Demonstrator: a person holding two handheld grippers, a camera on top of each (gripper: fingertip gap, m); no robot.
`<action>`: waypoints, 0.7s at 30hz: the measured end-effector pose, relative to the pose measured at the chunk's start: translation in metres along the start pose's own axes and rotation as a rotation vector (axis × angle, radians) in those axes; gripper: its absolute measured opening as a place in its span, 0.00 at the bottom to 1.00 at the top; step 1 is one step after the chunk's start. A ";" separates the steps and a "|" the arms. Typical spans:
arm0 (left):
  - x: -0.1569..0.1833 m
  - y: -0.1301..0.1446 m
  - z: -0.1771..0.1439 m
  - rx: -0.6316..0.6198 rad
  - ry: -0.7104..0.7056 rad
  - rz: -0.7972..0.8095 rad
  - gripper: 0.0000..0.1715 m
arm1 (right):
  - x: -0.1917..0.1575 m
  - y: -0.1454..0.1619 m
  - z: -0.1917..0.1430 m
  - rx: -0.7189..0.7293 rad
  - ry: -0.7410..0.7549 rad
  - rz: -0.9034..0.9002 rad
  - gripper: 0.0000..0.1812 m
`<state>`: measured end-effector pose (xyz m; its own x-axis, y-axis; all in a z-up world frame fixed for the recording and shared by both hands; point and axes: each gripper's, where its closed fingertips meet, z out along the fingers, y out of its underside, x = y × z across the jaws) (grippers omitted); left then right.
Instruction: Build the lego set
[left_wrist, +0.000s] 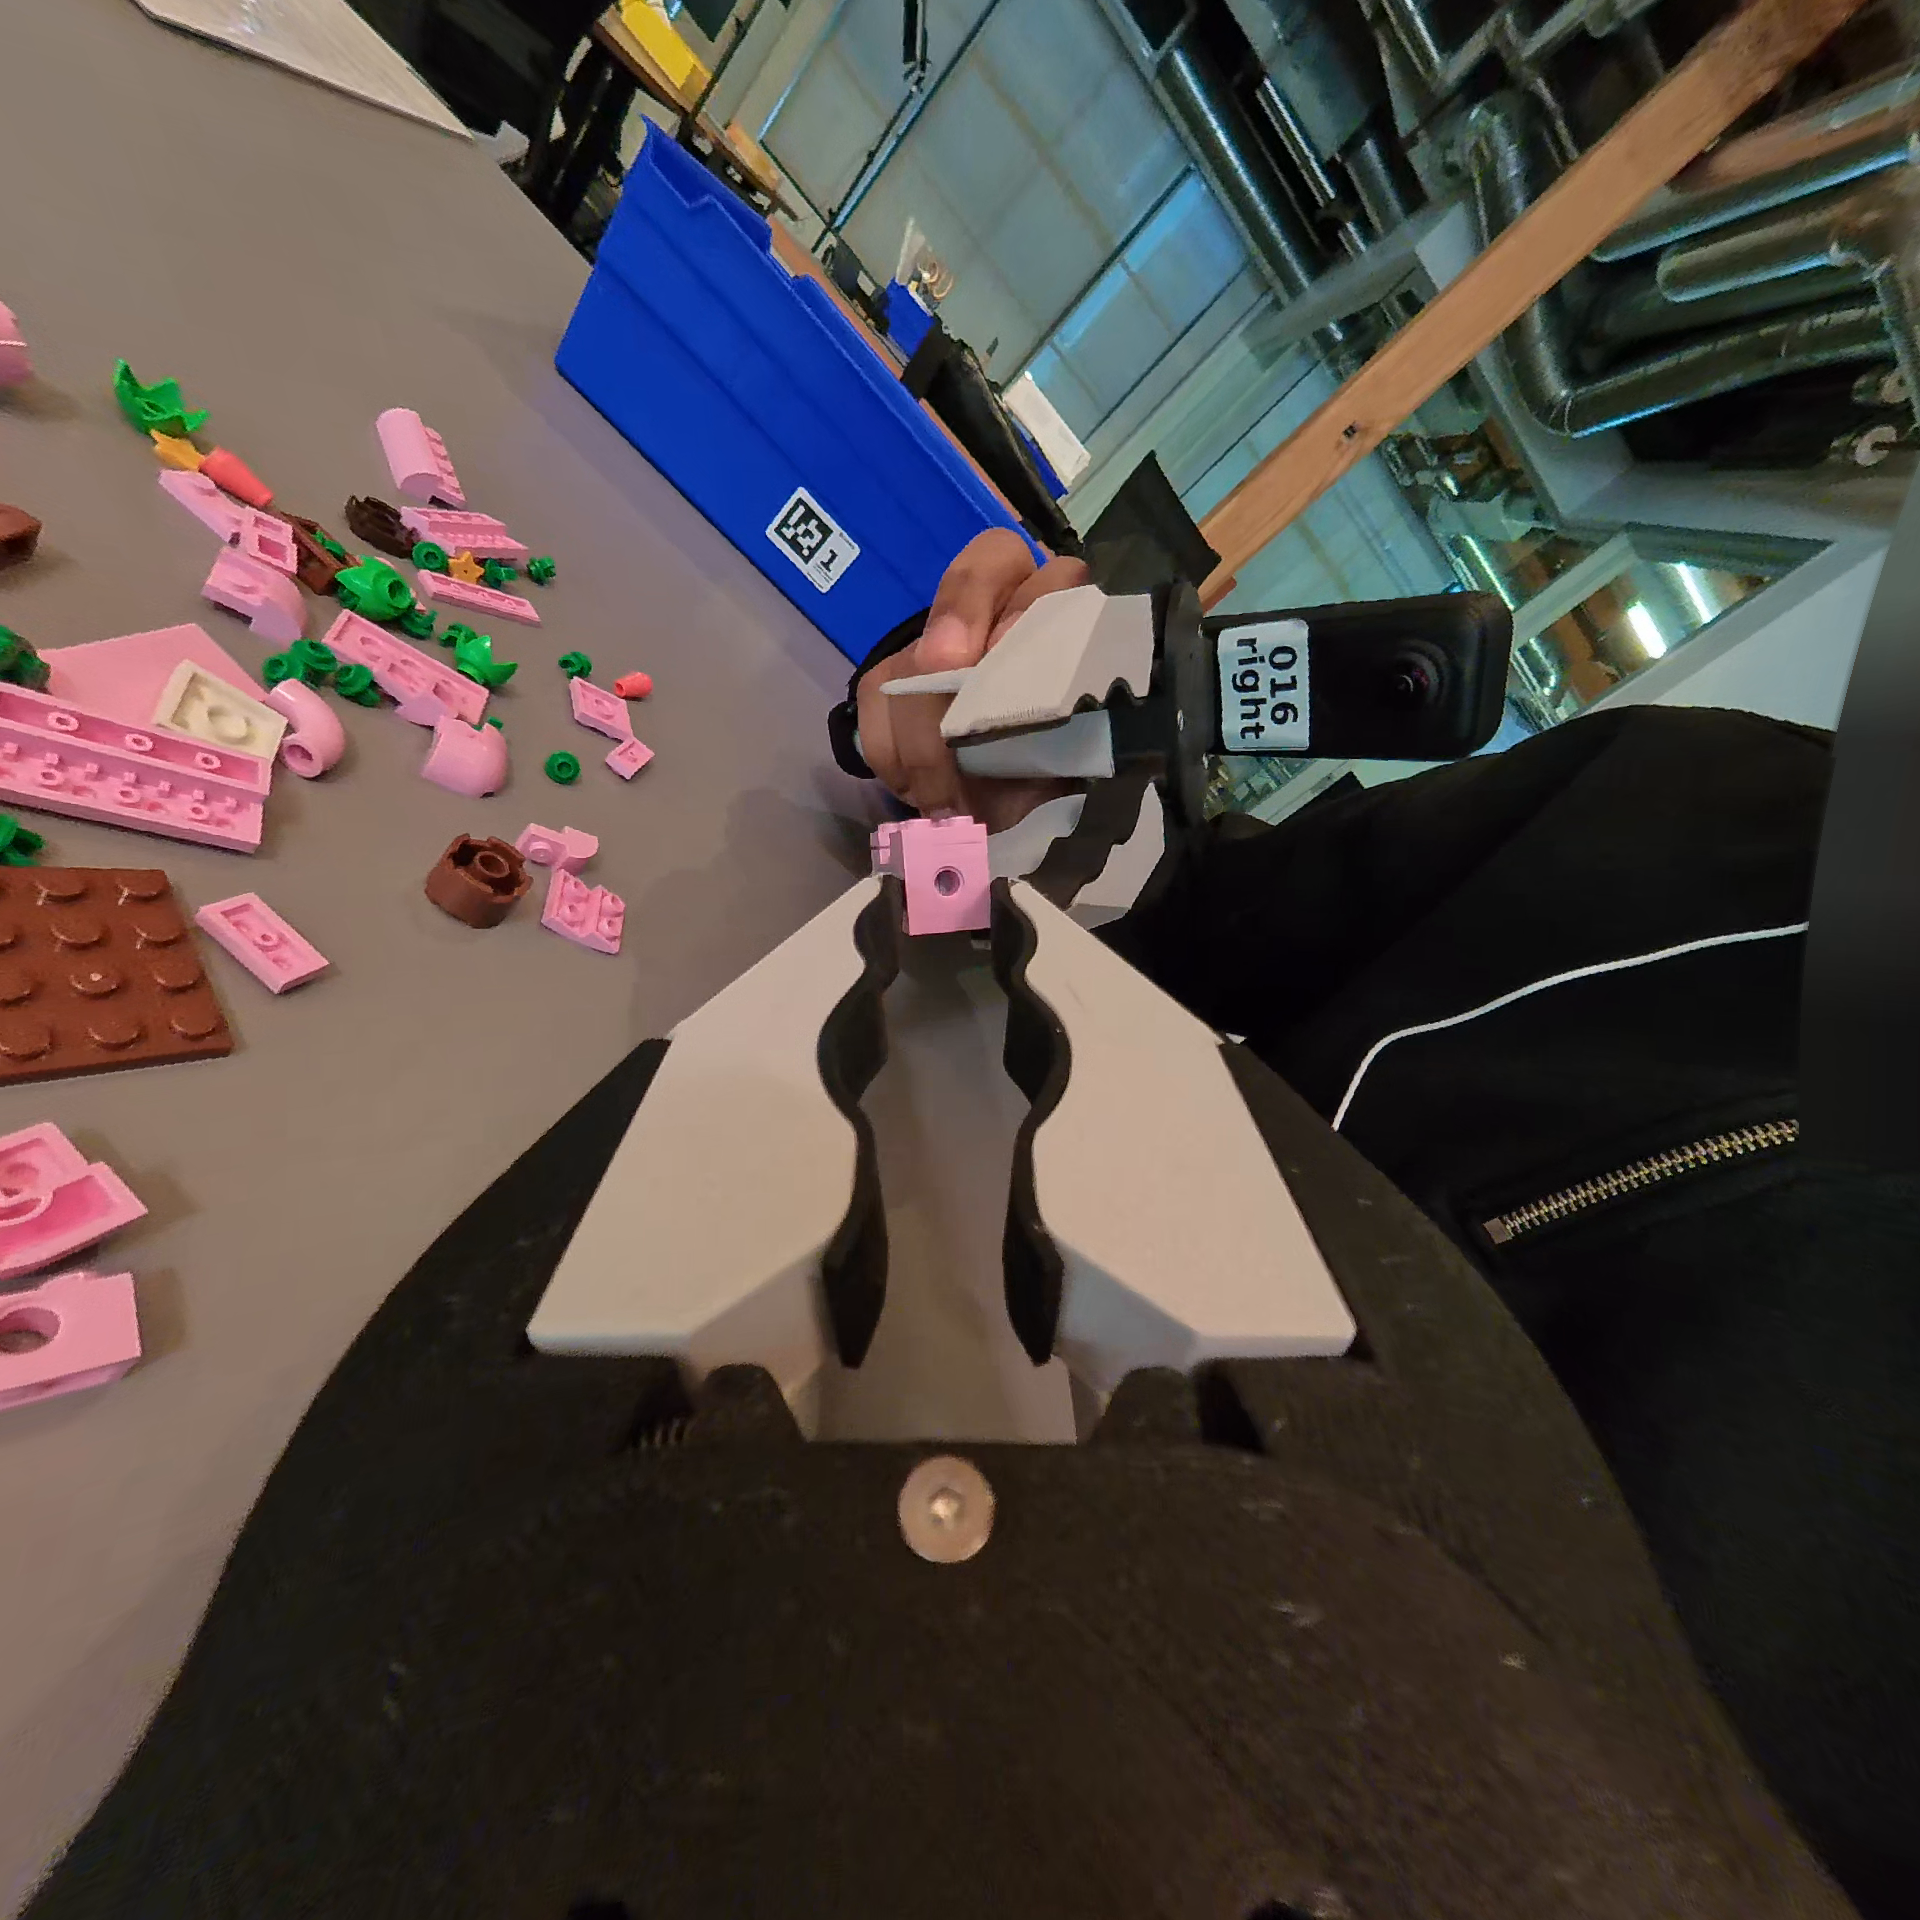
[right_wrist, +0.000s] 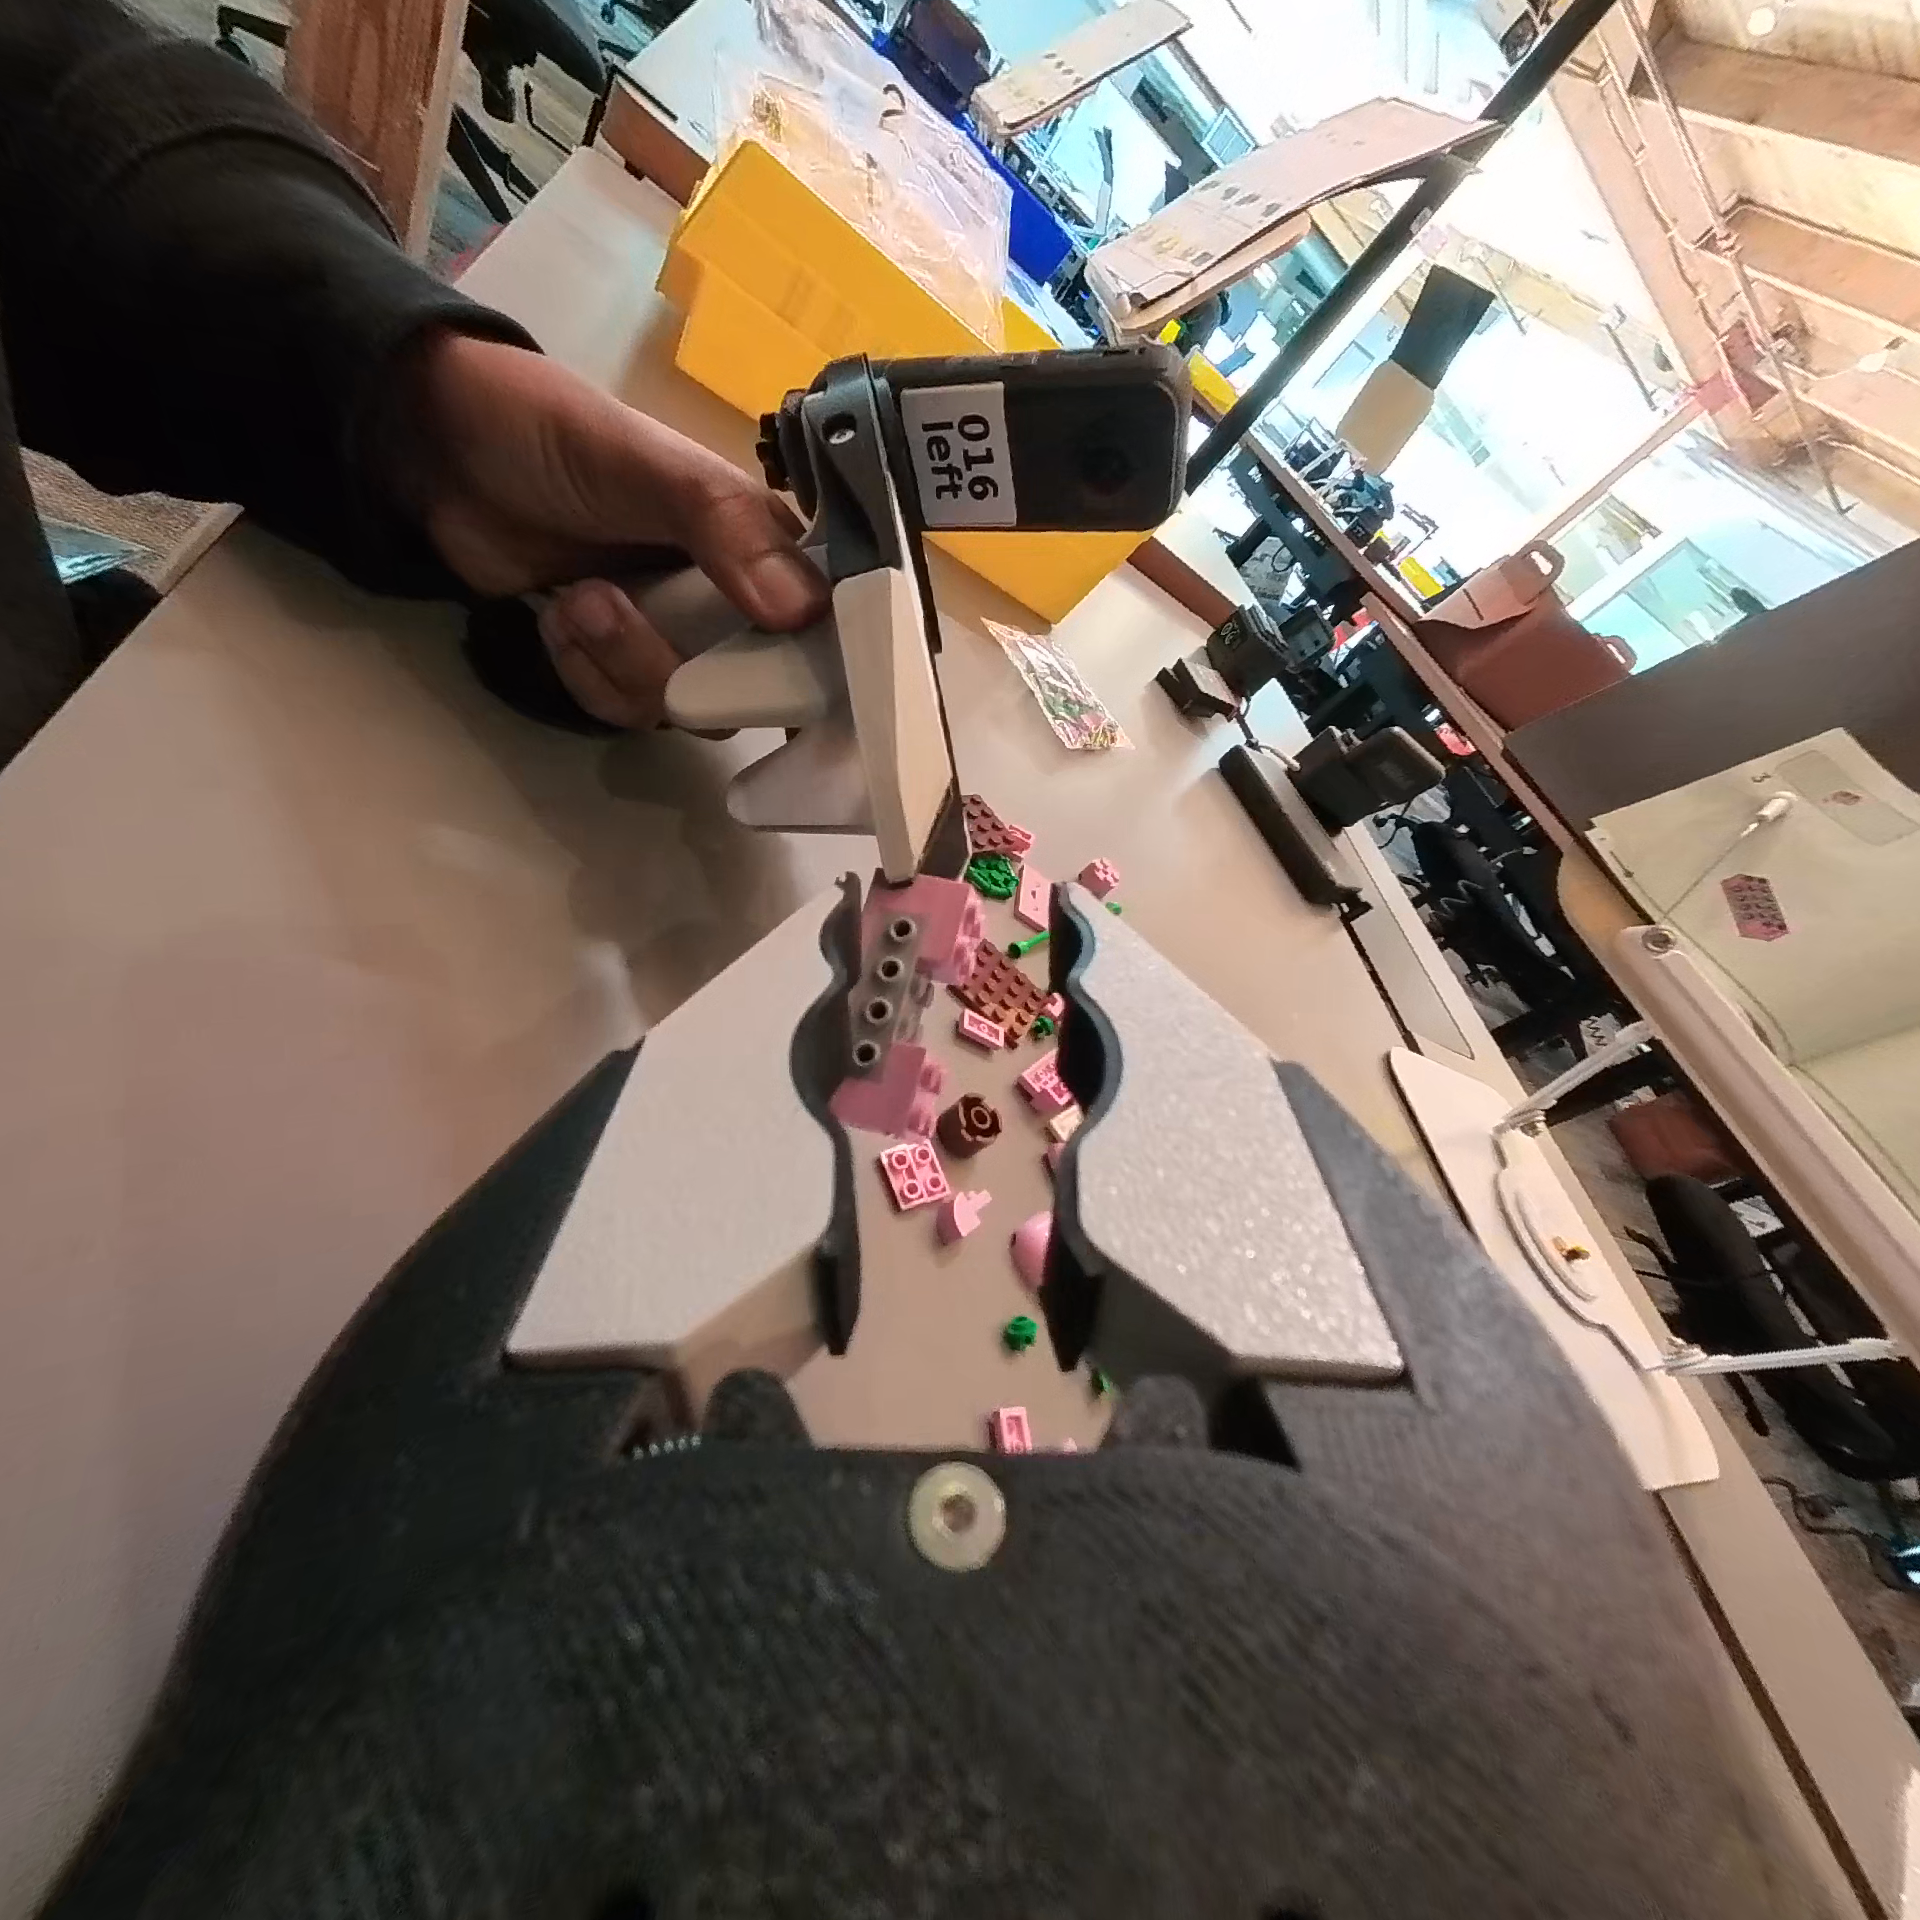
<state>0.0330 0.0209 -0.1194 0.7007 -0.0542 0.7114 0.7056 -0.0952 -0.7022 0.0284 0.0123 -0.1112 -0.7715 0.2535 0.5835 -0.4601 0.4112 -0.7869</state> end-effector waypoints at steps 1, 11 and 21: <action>0.000 0.000 0.000 0.001 0.003 -0.004 0.08 | 0.000 0.000 0.000 0.000 -0.001 -0.004 0.18; -0.002 0.004 0.001 -0.025 0.007 -0.033 0.08 | -0.012 0.002 0.002 -0.027 -0.036 -0.073 0.11; -0.002 0.008 0.002 -0.047 -0.001 -0.032 0.08 | -0.014 0.003 0.002 -0.067 -0.085 0.023 0.09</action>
<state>0.0370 0.0227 -0.1263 0.6778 -0.0498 0.7335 0.7220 -0.1431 -0.6769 0.0370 0.0088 -0.1224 -0.8175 0.1896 0.5438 -0.4134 0.4642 -0.7833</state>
